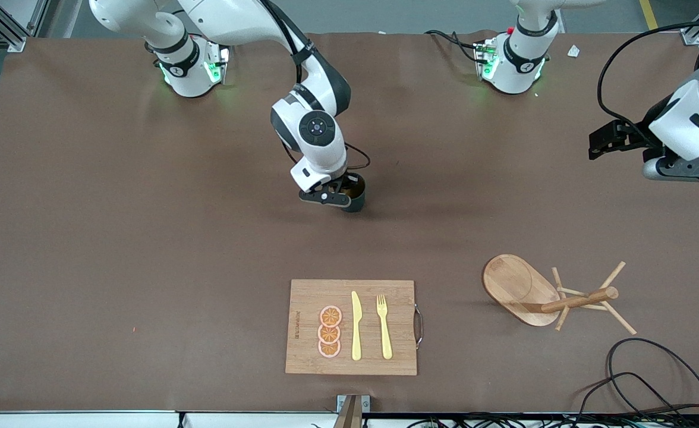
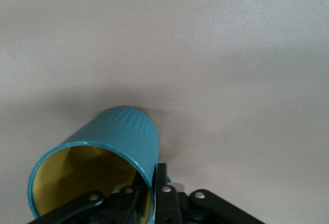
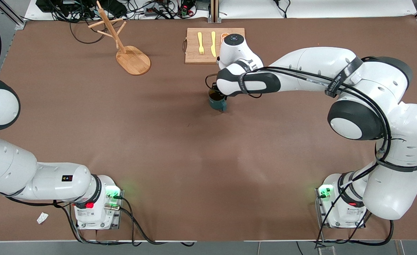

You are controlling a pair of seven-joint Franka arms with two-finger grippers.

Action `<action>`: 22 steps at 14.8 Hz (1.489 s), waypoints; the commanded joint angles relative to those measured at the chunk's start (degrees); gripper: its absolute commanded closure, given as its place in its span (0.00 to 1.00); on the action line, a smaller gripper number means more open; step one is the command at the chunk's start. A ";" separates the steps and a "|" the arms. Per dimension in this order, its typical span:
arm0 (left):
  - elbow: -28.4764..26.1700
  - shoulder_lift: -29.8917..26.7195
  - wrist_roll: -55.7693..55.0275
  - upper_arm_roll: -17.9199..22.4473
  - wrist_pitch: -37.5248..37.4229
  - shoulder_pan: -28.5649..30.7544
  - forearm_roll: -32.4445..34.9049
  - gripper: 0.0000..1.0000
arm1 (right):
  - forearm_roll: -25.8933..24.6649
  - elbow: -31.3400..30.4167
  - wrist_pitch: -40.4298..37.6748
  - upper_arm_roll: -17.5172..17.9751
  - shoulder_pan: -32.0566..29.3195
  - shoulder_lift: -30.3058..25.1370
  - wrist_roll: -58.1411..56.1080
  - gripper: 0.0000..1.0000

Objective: Pass cup and hang on rack
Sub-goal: 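Carry the mug with the right gripper toward the table middle, then set the mug down with the right gripper while the left gripper approaches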

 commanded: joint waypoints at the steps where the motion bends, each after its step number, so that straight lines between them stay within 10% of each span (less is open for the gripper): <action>1: 0.22 -0.22 -0.25 -0.07 -0.38 -1.01 0.07 0.00 | 1.14 0.77 0.17 -0.43 0.16 0.78 -0.39 0.00; 9: 0.22 7.68 -18.15 -0.25 11.47 -10.85 0.16 0.00 | 1.31 1.03 -7.28 -0.34 -2.20 -5.79 -5.63 0.00; 22: 3.55 19.99 -46.00 -0.25 17.64 -28.16 2.53 0.00 | -7.91 1.12 -29.70 -1.22 -33.93 -19.16 -45.79 0.00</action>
